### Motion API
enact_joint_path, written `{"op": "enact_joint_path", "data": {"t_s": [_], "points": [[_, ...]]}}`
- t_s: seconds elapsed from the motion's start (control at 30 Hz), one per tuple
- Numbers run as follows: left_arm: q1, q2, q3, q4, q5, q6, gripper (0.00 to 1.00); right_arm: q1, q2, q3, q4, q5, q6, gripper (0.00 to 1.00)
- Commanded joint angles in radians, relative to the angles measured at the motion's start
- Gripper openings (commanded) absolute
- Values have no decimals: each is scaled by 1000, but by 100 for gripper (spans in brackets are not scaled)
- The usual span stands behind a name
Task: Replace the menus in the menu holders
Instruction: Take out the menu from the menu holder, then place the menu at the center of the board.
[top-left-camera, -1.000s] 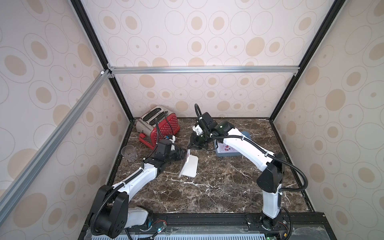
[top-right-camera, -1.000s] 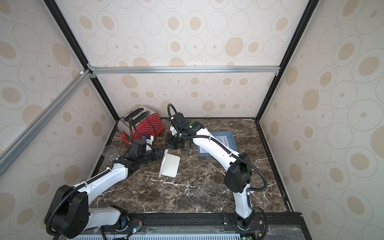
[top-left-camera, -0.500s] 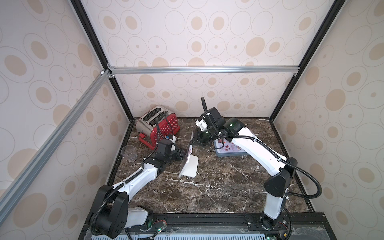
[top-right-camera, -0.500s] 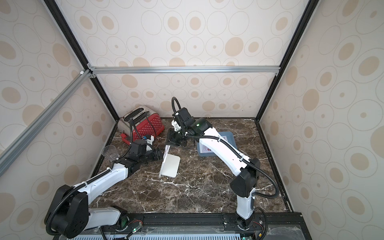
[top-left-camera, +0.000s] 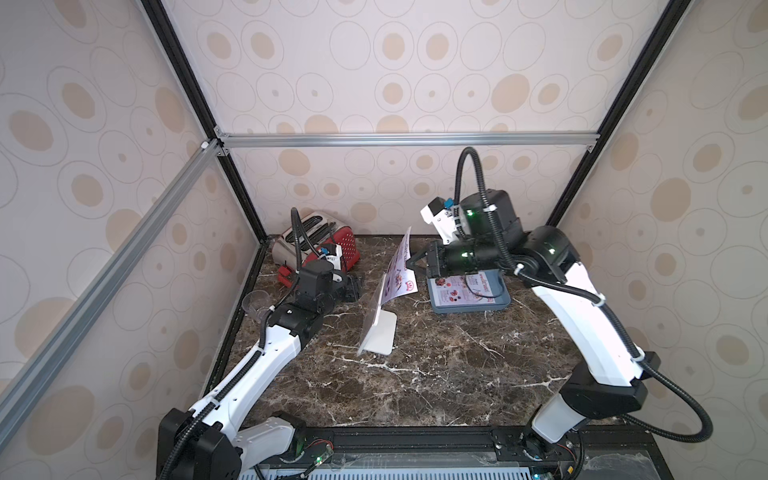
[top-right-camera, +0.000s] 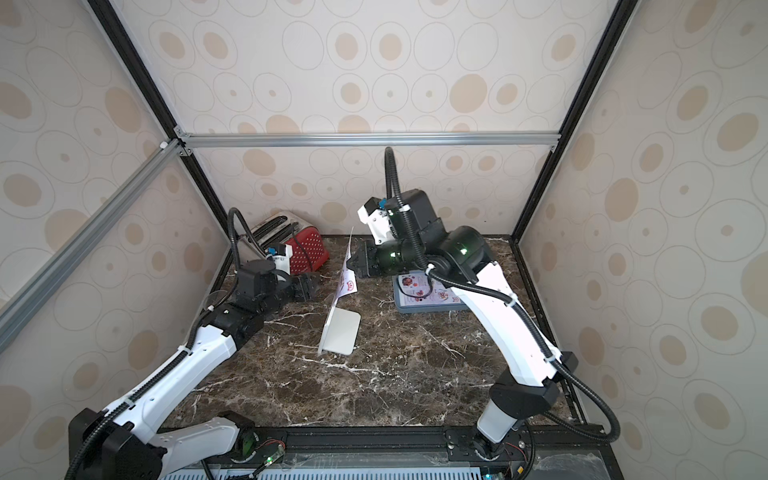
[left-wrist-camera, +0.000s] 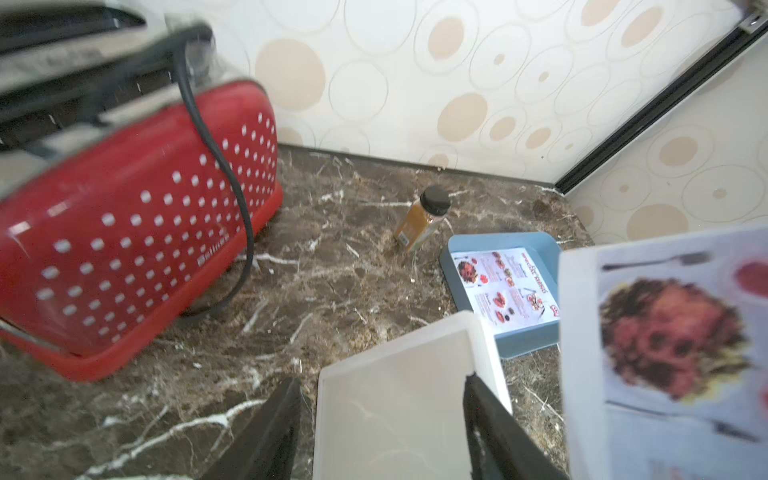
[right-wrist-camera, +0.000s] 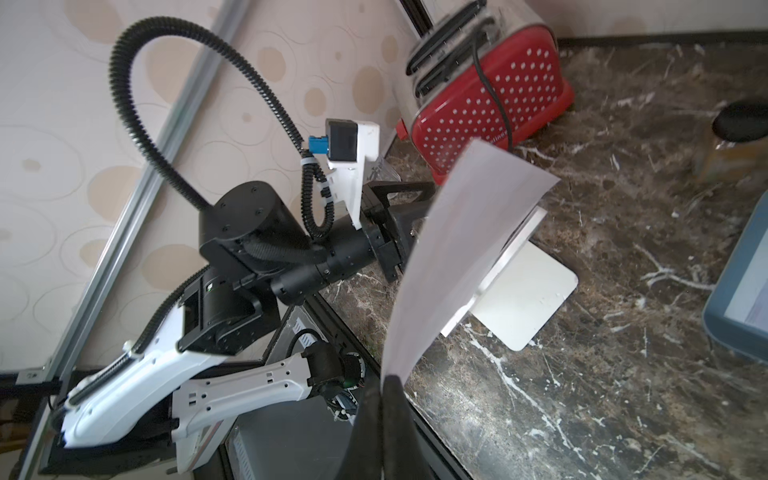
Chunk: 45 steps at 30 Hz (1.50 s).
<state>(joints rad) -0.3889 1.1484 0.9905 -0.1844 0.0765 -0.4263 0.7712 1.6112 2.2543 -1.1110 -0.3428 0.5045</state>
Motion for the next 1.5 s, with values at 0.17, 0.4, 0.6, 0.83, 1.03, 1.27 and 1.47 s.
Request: {"op": "enact_joint_path", "data": {"t_s": [0.17, 0.4, 0.6, 0.83, 1.03, 1.27, 1.47], "points": [[-5, 46, 316, -195, 188, 307, 69, 0, -121, -33, -230, 159, -423, 0], [-7, 127, 538, -276, 605, 522, 69, 0, -205, -153, -266, 232, -641, 0], [-70, 178, 599, -323, 826, 704, 80, 2, -260, -237, -279, 143, -837, 0], [-79, 218, 593, -324, 1023, 709, 81, 1, -284, -276, -280, 57, -939, 0], [-81, 228, 548, -356, 1118, 712, 75, 1, -277, -277, -252, 46, -963, 0], [-82, 209, 521, -367, 1185, 713, 67, 2, -242, -223, -242, 121, -957, 0], [-81, 185, 525, -394, 1093, 773, 70, 1, -205, -174, -323, 285, -1005, 0]]}}
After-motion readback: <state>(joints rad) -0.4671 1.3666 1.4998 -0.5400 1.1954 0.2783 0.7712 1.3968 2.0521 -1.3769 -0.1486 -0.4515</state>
